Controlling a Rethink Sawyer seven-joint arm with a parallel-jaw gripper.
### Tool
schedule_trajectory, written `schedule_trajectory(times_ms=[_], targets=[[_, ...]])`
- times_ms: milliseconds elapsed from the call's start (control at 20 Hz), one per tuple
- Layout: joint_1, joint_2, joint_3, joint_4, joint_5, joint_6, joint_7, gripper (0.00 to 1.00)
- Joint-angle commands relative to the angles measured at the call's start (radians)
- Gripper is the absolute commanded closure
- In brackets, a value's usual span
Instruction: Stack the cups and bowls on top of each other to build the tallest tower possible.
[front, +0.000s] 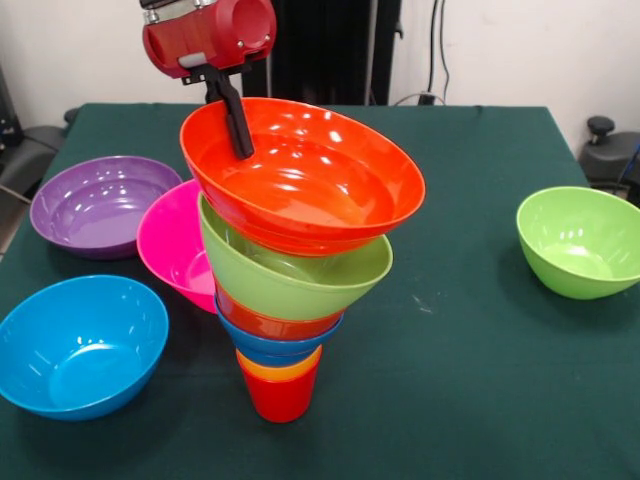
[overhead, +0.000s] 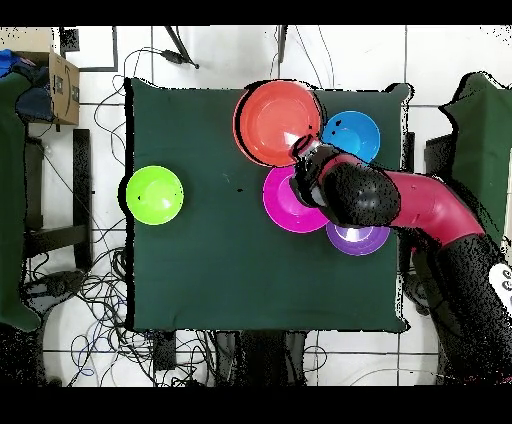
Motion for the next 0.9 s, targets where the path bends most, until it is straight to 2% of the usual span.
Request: schedule_trajectory(times_ms=[50,900], targets=[[0.02,0.008,0.023,0.022,-0.079,-0.055,-0.104,1.0],[0.014,0.007,0.018,0.058,-0.115,-0.111,-0.082,1.0]])
